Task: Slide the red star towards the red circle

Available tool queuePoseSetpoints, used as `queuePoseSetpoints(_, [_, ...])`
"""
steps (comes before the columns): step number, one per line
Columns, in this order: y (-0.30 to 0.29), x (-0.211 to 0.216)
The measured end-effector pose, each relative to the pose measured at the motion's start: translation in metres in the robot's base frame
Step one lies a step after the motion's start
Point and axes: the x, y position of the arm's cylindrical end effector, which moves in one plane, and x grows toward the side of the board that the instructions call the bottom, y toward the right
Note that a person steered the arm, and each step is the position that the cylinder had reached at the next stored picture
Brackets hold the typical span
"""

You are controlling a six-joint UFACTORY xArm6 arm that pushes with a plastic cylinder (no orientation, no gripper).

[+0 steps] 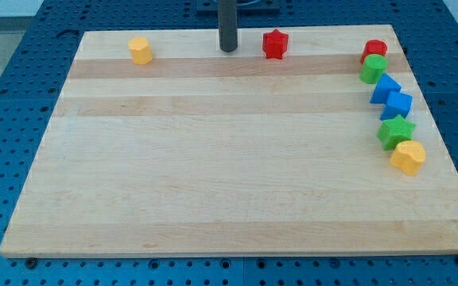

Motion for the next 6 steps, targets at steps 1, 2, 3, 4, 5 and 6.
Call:
queuePoseSetpoints(1, [0.003,0.0])
queuePoseSetpoints(2, [0.009,0.004])
queuePoseSetpoints(3, [0.019,0.004])
queuePoseSetpoints(4, [0.047,0.004])
queuePoseSetpoints(5, [0.058,0.004])
queuePoseSetpoints(6, [0.064,0.004])
